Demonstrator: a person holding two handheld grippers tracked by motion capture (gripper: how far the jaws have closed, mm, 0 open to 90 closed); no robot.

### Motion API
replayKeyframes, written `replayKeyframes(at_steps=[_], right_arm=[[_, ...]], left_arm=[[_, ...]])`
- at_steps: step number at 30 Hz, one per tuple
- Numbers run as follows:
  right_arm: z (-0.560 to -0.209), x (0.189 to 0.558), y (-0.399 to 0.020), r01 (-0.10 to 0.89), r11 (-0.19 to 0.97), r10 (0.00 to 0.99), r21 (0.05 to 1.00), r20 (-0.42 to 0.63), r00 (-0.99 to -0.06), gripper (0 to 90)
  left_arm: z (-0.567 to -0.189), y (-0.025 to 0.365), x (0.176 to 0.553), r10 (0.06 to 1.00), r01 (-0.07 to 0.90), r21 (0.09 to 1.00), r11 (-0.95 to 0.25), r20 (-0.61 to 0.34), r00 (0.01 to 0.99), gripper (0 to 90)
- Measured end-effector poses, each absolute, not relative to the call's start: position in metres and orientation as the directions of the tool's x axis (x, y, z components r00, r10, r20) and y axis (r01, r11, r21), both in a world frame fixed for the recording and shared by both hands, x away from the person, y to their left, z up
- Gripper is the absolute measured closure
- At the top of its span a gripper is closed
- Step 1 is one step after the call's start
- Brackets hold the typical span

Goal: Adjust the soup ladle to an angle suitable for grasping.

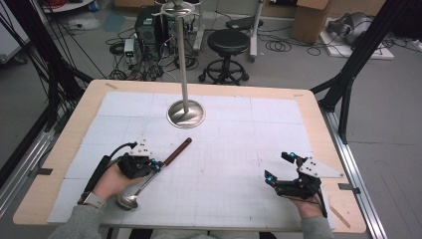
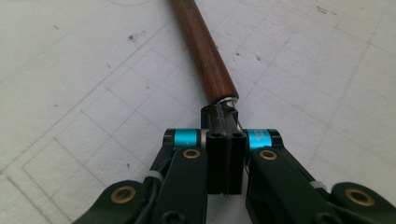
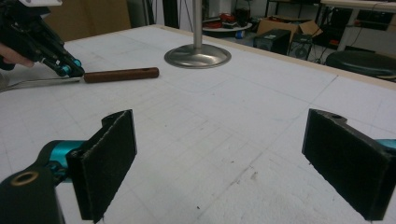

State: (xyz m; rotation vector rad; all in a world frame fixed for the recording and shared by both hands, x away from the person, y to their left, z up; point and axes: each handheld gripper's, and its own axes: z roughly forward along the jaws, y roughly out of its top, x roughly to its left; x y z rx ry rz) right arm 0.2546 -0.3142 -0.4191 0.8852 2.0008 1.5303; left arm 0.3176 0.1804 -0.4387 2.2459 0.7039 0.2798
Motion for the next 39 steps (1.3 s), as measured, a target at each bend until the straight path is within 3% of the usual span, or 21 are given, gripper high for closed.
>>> replayKeyframes(at_steps=[12, 39], right_arm=[[-0.420, 0.255, -0.314, 0.206, 0.175, 0.733, 0.963, 0.013, -0.680, 9.2], [-0.420, 0.255, -0.314, 0.219, 0.173, 0.732, 0.960, 0.023, -0.681, 9.2]], left_arm=[[-0.438, 0.170, 0.312, 0.456, 0.314, 0.720, -0.618, 0.003, 0.890, 89.8], [-0.438, 0.164, 0.307, 0.325, 0.244, 0.715, -0.655, -0.025, 0.945, 89.8]])
